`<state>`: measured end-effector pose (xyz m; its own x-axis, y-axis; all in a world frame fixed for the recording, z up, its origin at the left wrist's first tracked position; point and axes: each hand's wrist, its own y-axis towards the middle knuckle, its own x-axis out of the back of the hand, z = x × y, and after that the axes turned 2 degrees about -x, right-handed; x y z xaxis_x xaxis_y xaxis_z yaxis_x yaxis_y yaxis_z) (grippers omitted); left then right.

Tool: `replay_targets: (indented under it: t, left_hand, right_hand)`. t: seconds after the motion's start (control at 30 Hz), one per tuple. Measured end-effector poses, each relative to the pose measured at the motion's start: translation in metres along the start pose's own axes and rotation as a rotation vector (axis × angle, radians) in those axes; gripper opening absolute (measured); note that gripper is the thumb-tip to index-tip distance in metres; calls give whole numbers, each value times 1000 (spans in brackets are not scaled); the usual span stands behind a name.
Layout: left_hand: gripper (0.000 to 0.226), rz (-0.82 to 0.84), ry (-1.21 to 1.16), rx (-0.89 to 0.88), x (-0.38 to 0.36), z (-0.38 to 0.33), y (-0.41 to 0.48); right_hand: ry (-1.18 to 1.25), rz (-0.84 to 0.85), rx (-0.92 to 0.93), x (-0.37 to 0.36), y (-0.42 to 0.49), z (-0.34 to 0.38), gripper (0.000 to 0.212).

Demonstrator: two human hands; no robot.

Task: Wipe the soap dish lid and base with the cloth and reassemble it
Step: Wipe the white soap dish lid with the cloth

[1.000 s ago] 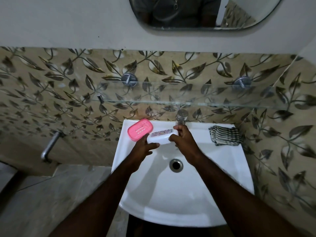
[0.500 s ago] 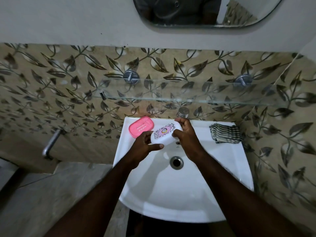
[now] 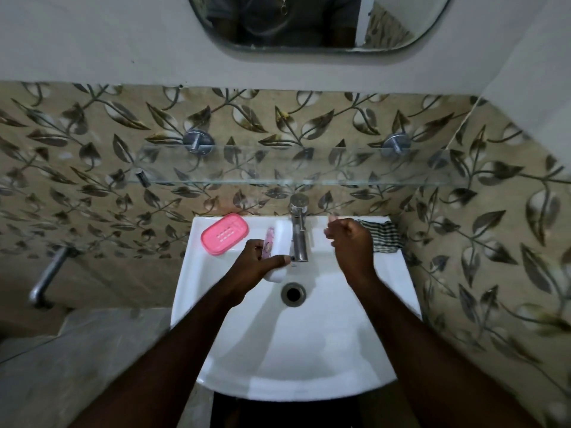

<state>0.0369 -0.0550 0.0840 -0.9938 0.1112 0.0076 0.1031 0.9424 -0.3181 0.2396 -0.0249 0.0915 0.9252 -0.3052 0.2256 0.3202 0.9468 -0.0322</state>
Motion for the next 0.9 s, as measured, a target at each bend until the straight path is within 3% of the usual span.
replay_targets:
  t: [0.07,0.1,0.17,0.27,0.4,0.47,0.53,0.7,0.8,0.9]
  left_hand:
    - [59,-21,-19,-12,-3,-5,3]
    - [74,-18,-3,-10,-3,-8,4]
    - [95,-8,53,-8,-4,-10,7]
    - [96,-12,53,-4,-9,-8,9]
    - [68,-67,54,29,-22,-5,10]
    - [52,-72,81,22,-26,-2,11]
    - [56,-81,90,18,-28,-3,10]
    - [95,-108,68,45,-23,-4,8]
    - [100,-91,66,41,-22,-4,3]
    - [81,-73,9,11,-25,-8,0]
  right_hand:
    - [-177,-84,-4,19,23,-19,18]
    - [-299,-68,-15,27,34,-27,13]
    - [-550,4,-26,38,56,-42,21]
    - [-776,25,-25,40,77,-52,25]
    - [-1061,84,-63,35,100,-66,67]
    - [-1162,137,16,36,115,-88,64]
    - [-1245,193,37,39,111,-87,60]
    - [-982,80,-376,46,139,-103,86]
    - [-816,29,-230,56,132,-91,49]
    - [-218,59,-275,77,115,-80,27]
